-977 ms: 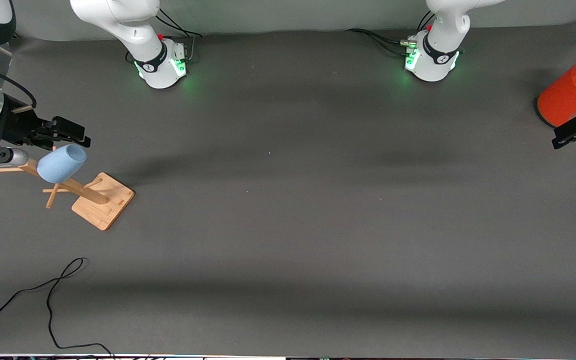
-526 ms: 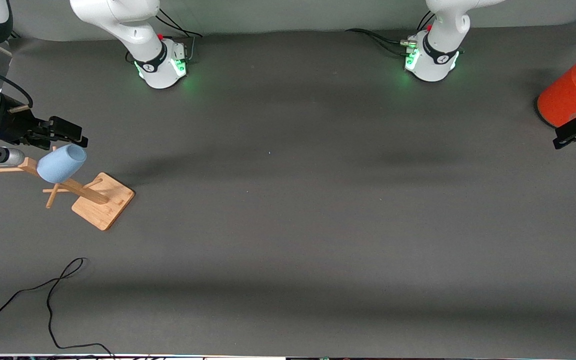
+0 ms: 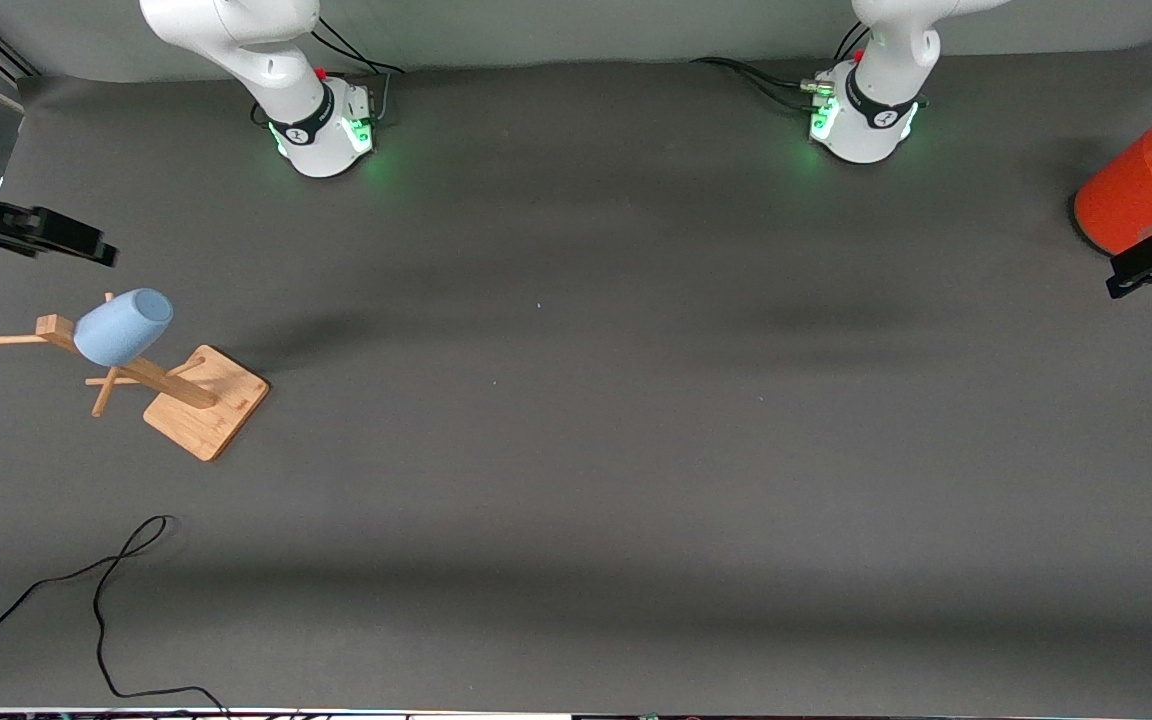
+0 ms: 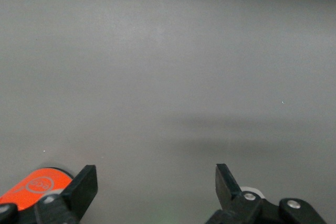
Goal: Rotate and upright cup with both arms
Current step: 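Close the right gripper around the blue cup's body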
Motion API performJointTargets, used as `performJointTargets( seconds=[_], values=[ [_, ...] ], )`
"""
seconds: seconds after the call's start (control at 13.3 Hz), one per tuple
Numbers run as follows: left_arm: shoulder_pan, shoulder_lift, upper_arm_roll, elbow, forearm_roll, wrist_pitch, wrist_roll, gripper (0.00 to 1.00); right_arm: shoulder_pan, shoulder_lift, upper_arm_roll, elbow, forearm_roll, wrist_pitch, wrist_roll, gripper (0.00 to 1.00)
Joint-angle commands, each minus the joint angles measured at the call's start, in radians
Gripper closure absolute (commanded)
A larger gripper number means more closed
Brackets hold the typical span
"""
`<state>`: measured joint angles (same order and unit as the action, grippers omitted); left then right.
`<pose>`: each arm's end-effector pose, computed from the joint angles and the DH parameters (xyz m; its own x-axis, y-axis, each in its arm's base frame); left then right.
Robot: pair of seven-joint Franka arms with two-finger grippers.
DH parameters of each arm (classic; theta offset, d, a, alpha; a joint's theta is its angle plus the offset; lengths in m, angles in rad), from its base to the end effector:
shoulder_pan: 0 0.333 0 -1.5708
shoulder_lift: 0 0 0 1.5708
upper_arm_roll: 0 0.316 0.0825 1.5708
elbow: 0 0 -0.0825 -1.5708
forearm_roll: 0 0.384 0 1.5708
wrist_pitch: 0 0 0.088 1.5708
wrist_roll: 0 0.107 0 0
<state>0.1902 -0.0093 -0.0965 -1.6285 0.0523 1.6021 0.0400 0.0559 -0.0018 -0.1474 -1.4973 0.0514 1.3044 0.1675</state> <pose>0.5504 0.0570 0.6052 0.9985 0.0521 -0.0193 0.0510 -0.9973 -0.0524 0.5231 -0.0416 0.6387 0.9506 -0.2410 -0.1955 -0.2494 -0.9682 -0.0192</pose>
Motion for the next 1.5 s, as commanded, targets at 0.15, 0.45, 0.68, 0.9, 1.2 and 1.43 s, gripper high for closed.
performJointTargets(
  seconds=[0.15, 0.45, 0.68, 0.9, 1.2, 1.43],
  values=[
    [-0.002, 0.006, 0.001, 0.013, 0.003, -0.011, 0.012, 0.00, 0.002, 0.008, -0.138, -0.014, 0.057, -0.014, 0.277, 0.00],
    [-0.002, 0.009, 0.001, 0.012, 0.003, -0.010, 0.012, 0.00, 0.004, 0.104, -0.144, -0.050, 0.169, 0.140, 0.628, 0.00],
    [0.000, 0.011, 0.001, 0.012, 0.003, -0.011, 0.014, 0.00, 0.021, 0.175, -0.138, -0.086, 0.192, 0.252, 0.808, 0.00],
    [0.000, 0.014, 0.001, 0.010, 0.003, -0.013, 0.014, 0.00, 0.044, 0.194, -0.138, -0.158, 0.193, 0.273, 0.889, 0.00],
    [0.001, 0.017, 0.001, 0.012, 0.003, -0.016, 0.015, 0.00, 0.044, 0.192, -0.141, -0.213, 0.188, 0.254, 0.972, 0.00],
    [0.002, 0.017, 0.001, 0.012, 0.004, -0.016, 0.018, 0.00, 0.039, 0.192, -0.143, -0.201, 0.182, 0.251, 1.003, 0.00]
  ],
)
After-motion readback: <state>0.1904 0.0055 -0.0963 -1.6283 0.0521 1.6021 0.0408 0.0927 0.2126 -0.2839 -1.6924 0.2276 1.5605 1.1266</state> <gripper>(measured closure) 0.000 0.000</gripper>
